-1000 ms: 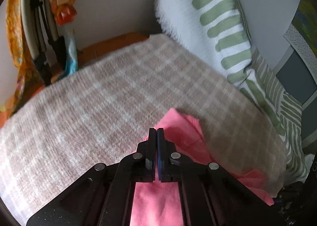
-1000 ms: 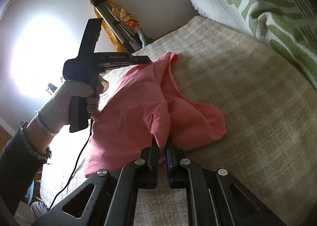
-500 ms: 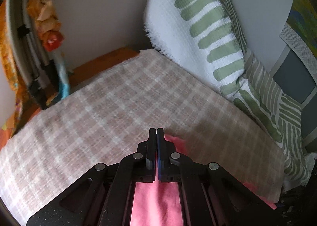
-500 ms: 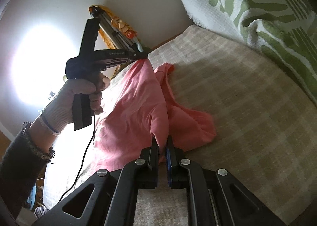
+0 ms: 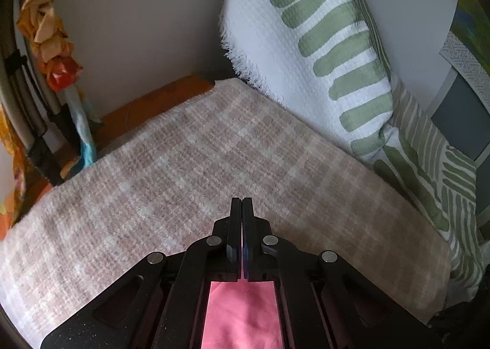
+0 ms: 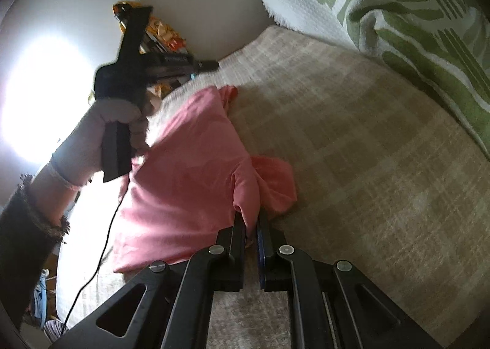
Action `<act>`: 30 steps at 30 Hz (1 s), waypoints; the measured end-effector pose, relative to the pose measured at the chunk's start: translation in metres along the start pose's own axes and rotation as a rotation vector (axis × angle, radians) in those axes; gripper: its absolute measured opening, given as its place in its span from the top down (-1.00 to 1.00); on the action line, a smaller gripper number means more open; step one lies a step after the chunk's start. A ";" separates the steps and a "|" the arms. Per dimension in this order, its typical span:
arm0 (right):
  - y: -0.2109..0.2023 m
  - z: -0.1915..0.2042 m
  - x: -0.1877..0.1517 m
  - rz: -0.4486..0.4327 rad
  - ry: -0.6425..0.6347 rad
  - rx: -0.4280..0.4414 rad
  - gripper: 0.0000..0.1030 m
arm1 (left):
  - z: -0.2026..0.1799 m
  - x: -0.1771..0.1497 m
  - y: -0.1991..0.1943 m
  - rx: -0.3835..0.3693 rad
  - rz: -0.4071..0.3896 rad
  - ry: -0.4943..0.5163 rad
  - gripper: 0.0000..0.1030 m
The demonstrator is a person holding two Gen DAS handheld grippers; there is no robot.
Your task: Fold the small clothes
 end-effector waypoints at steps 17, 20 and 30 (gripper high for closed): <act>-0.024 0.038 0.079 -0.035 -0.197 0.031 0.20 | 0.089 -0.111 -0.133 -0.022 -0.050 -0.184 0.24; -0.003 0.052 0.109 -0.011 -0.222 0.050 0.08 | 0.088 -0.137 -0.129 -0.059 -0.031 -0.219 0.24; 0.088 0.048 0.165 0.106 -0.202 -0.055 0.07 | 0.097 -0.161 -0.098 -0.083 0.009 -0.301 -0.05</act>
Point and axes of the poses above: each gripper's, at about its wrist camera, not at the fingertips, and y roughly the way its jaws point, z to its left, x to its top, the point moved 8 cm from there along y, roughly the way its jaws point, and after that the axes turned 7 degrees about z, right-handed, at the moved point
